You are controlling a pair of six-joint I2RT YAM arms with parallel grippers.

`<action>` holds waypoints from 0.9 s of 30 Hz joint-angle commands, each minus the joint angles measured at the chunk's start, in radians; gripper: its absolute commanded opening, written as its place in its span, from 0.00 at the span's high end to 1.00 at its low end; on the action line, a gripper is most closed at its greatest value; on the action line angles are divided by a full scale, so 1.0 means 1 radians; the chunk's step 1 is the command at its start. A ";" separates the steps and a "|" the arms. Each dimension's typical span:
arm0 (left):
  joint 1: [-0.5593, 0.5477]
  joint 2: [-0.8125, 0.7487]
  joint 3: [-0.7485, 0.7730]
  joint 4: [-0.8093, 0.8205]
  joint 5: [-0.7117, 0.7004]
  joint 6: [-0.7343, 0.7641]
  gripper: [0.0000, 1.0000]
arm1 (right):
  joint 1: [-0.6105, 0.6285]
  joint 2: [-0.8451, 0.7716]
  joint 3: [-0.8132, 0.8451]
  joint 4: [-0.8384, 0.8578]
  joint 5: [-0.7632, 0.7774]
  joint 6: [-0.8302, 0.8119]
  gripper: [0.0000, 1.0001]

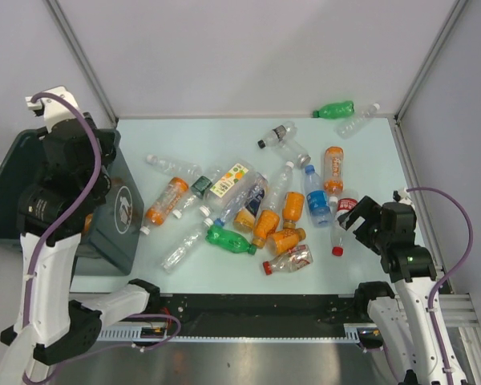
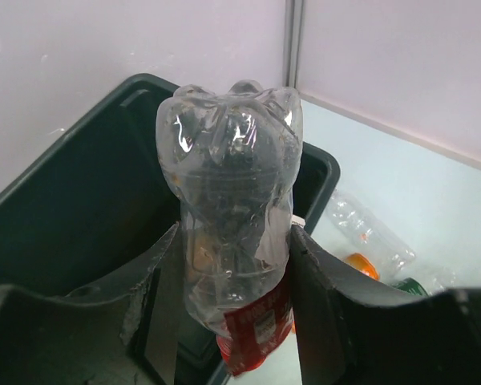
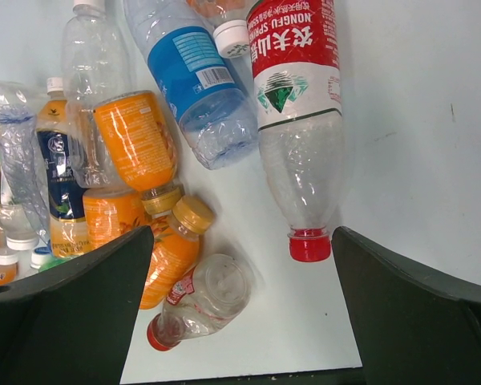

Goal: Put the plastic bottles in the bin
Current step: Place the plastic bottle in the trash bin.

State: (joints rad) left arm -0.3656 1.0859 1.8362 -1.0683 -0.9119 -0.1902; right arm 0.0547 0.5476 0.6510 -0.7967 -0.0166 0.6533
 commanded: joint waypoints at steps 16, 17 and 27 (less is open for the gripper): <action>0.260 -0.172 -0.369 0.140 0.093 -0.152 0.21 | 0.037 -0.038 -0.002 0.039 0.003 -0.004 0.02; 0.266 -0.175 -0.383 0.148 0.113 -0.153 0.12 | 0.040 -0.038 -0.001 0.042 0.010 0.000 0.01; 0.277 -0.199 -0.327 0.094 0.280 -0.157 0.00 | 0.083 -0.049 0.018 0.028 0.067 0.002 0.00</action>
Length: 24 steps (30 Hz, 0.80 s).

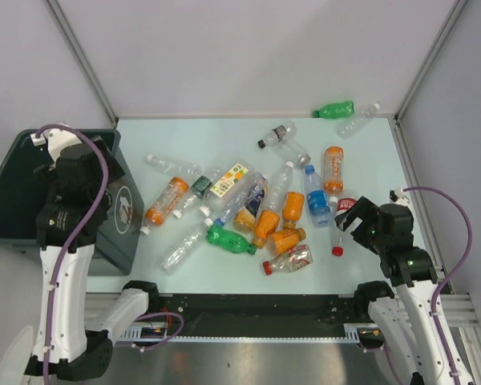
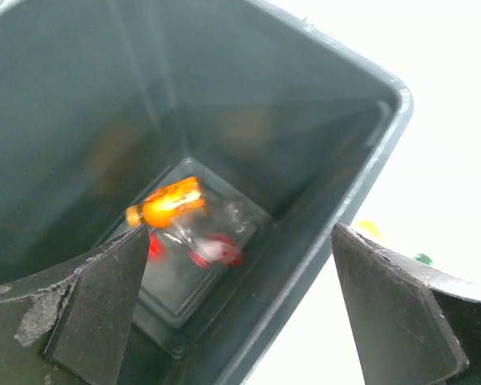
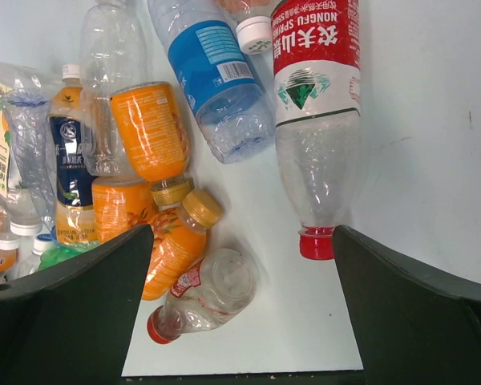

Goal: Put the plastic bottles in the bin
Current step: Place the plastic bottle in the trash bin, then pick up the plastic bottle at the center of the board.

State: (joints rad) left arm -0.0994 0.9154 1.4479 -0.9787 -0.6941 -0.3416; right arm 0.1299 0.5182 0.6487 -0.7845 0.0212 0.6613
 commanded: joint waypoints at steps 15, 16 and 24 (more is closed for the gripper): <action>0.010 -0.072 0.286 -0.109 0.550 0.004 0.00 | 0.011 -0.044 0.003 0.042 -0.059 -0.046 0.00; 0.010 -0.087 0.267 -0.097 0.586 -0.003 0.00 | 0.011 -0.047 0.005 0.041 -0.066 -0.051 0.00; 0.009 -0.167 0.036 0.086 1.027 -0.066 0.00 | 0.013 -0.047 0.000 0.048 -0.130 -0.077 0.00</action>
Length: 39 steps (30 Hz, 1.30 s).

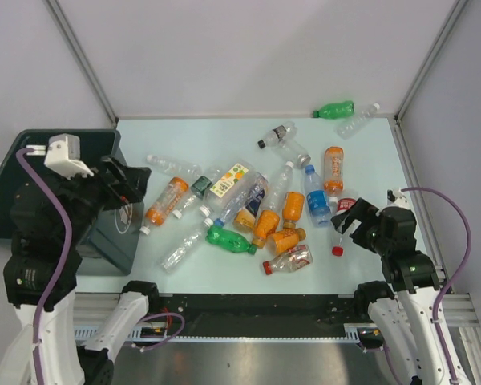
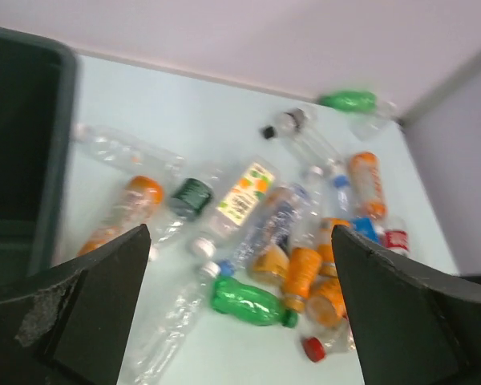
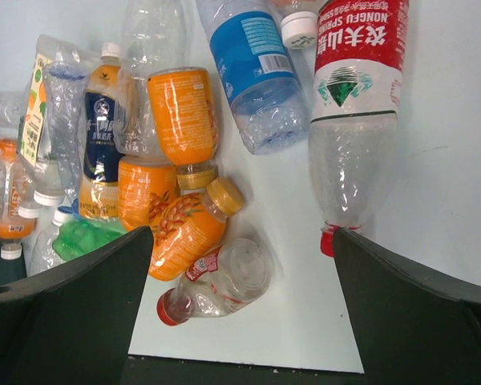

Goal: Put the plastic bottles in the bin
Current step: Pick up the plastic bottle at the center of the board.

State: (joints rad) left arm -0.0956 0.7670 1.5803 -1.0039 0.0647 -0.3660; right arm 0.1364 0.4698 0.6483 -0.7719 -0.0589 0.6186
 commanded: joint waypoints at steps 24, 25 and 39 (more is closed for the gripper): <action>-0.958 0.307 -0.381 0.455 -0.335 0.012 0.00 | 0.014 -0.007 -0.009 0.037 -0.053 -0.028 0.00; -0.970 0.328 -0.391 0.471 -0.338 0.027 0.00 | 0.014 -0.005 -0.007 0.036 -0.048 -0.026 0.00; -1.099 0.544 -0.549 0.659 -0.273 -0.007 0.03 | 0.022 0.012 -0.009 0.020 -0.024 -0.007 0.00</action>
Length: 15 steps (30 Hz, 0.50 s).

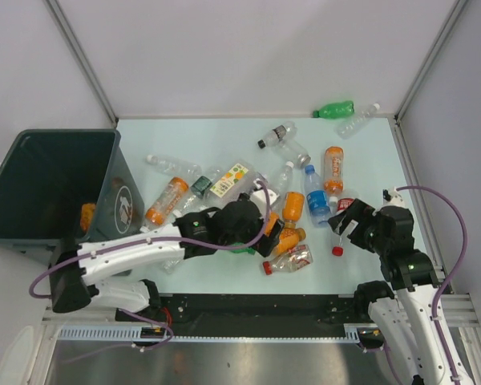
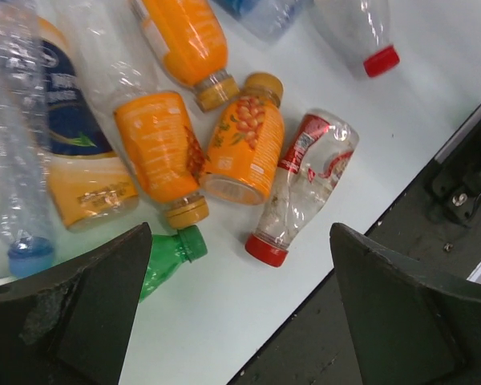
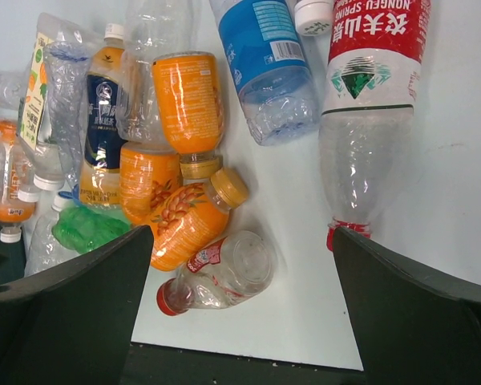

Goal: Put the plastic bottles in the bin
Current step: Pick up the plastic bottle at the center of the board.

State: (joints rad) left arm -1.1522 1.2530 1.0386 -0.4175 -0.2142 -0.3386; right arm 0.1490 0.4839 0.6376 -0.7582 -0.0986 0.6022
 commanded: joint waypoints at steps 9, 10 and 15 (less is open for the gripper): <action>-0.093 0.249 0.012 0.057 0.007 -0.079 0.11 | 0.012 0.001 0.002 0.005 0.048 0.027 0.01; -0.096 0.255 0.005 0.057 0.004 -0.076 0.12 | 0.012 0.002 0.004 0.008 0.048 0.028 0.01; -0.098 0.283 -0.028 0.105 0.047 -0.037 0.12 | 0.014 0.007 0.002 0.007 0.054 0.030 0.01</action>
State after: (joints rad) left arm -1.2438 1.5280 1.0260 -0.3744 -0.2035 -0.3920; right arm 0.1558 0.4873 0.6369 -0.7586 -0.0643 0.6247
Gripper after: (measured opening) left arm 0.879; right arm 0.991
